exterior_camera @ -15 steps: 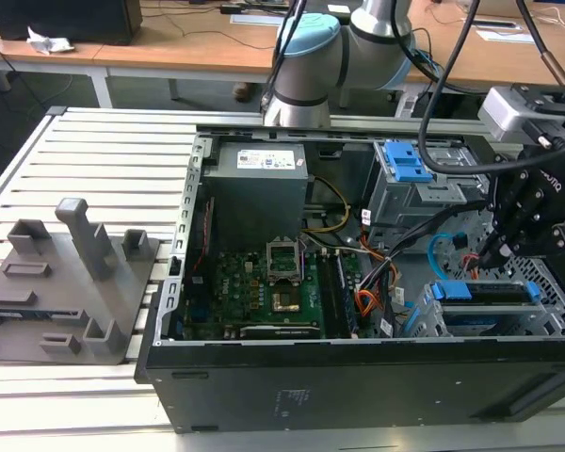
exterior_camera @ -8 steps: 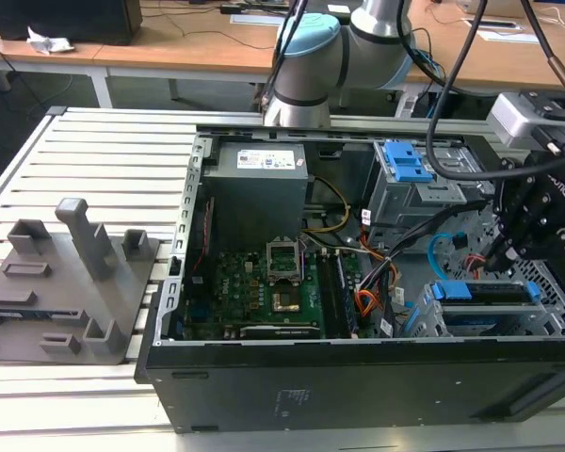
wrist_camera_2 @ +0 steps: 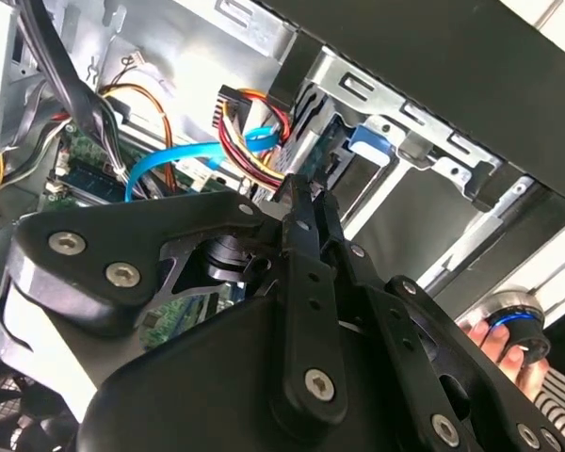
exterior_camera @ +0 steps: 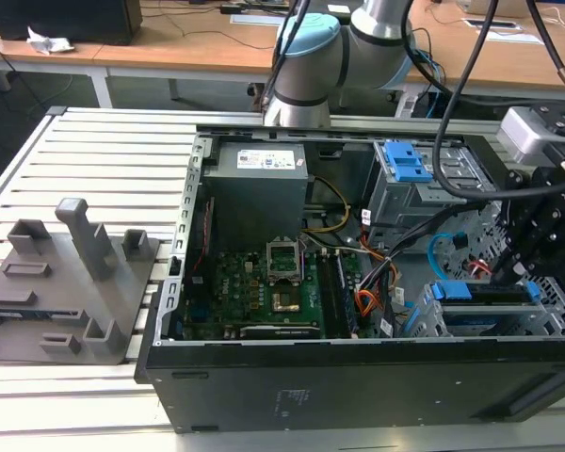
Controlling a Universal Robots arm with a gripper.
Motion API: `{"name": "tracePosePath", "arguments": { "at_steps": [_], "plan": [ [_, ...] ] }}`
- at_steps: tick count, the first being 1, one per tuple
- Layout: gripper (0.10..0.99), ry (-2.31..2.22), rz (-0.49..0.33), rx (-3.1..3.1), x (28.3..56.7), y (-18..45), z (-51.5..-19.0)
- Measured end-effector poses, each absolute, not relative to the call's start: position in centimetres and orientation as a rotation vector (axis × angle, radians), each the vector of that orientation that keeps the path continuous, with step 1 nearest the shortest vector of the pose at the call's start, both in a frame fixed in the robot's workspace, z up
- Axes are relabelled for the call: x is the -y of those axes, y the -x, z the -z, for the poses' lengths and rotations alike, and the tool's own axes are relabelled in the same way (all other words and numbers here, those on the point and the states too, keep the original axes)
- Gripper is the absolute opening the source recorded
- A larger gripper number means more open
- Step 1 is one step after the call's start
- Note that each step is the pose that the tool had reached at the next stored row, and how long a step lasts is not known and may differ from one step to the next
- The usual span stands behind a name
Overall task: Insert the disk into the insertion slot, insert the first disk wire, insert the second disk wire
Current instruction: 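Insert the first disk wire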
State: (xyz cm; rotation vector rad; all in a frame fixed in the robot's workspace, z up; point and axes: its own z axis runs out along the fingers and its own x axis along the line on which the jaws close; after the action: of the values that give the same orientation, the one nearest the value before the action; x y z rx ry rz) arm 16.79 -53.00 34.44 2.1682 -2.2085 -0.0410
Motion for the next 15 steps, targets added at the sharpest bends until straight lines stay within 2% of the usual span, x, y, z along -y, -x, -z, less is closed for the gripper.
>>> {"name": "tracePosePath", "arguments": {
  "at_steps": [15],
  "plan": [
    [0.161, -2.168, 0.041, 2.208, 53.37, -17.26, -33.91]
  ]
}}
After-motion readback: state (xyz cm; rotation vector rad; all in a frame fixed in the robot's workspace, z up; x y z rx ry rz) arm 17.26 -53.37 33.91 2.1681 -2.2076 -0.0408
